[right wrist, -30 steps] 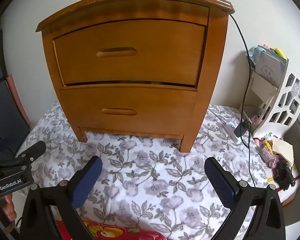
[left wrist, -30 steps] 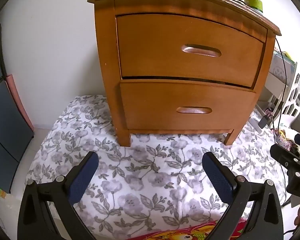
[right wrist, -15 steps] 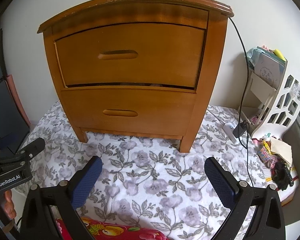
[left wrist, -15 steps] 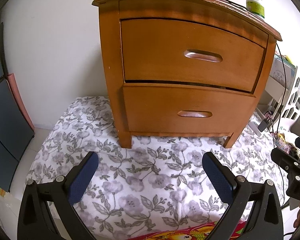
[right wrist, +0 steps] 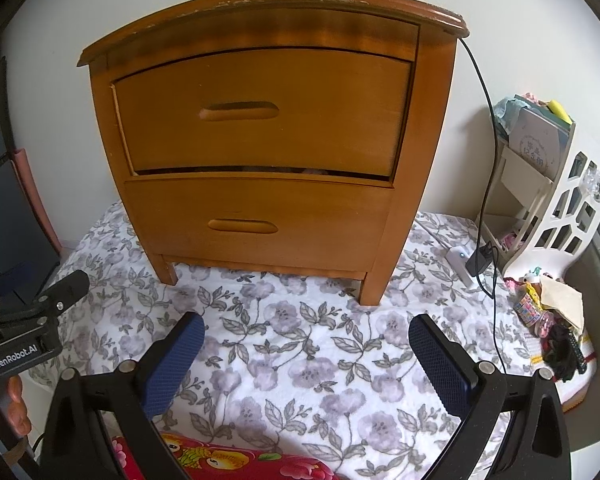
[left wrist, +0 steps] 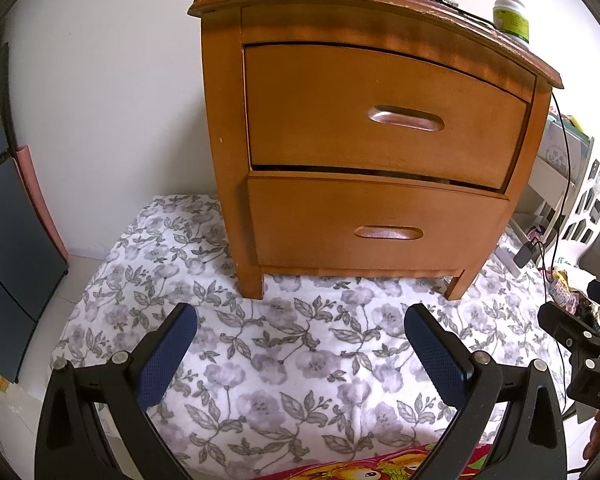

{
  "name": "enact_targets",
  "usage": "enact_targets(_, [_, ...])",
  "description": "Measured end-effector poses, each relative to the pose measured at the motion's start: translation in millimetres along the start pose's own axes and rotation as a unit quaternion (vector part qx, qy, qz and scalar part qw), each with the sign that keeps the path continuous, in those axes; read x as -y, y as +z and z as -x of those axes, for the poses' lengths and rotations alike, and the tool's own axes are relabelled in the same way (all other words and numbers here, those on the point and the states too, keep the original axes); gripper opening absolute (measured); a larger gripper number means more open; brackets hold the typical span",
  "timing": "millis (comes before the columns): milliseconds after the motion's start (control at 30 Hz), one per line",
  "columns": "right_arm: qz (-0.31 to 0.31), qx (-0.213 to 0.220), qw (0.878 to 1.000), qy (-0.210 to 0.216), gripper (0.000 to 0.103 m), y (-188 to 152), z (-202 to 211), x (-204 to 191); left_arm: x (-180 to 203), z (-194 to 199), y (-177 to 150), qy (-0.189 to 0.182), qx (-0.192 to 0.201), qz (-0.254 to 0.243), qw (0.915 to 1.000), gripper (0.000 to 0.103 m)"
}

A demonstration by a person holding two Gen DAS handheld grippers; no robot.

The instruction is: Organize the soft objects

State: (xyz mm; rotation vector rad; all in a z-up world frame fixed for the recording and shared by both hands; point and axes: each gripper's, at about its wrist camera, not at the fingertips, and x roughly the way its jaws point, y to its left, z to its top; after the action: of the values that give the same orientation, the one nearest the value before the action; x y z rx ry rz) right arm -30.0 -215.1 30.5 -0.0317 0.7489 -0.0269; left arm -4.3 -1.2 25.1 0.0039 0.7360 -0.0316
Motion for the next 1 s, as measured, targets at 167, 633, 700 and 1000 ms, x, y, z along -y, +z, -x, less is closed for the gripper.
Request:
enact_targets(167, [0.0, 0.0, 1.0, 0.0, 0.103, -0.4, -0.3, -0.1, -0.5, 0.7, -0.2, -0.001, 0.0, 0.001, 1.0, 0.103])
enact_targets(633, [0.001, -0.002, 1.0, 0.001, 0.103, 0.5, 2.0, -2.1, 0.2, 2.7, -2.3, -0.002, 0.001, 0.002, 1.0, 0.103])
enact_targets(700, [0.001, -0.002, 1.0, 0.0, 0.103, 0.3, 2.2, -1.8, 0.3, 3.5, -4.5, -0.004, 0.001, 0.003, 1.0, 0.103])
enact_targets(1000, [0.003, -0.005, 1.0, 0.003, 0.103, -0.9, -0.4, -2.0, -0.5, 3.9, -6.9, -0.007, 0.0, 0.004, 1.0, 0.103])
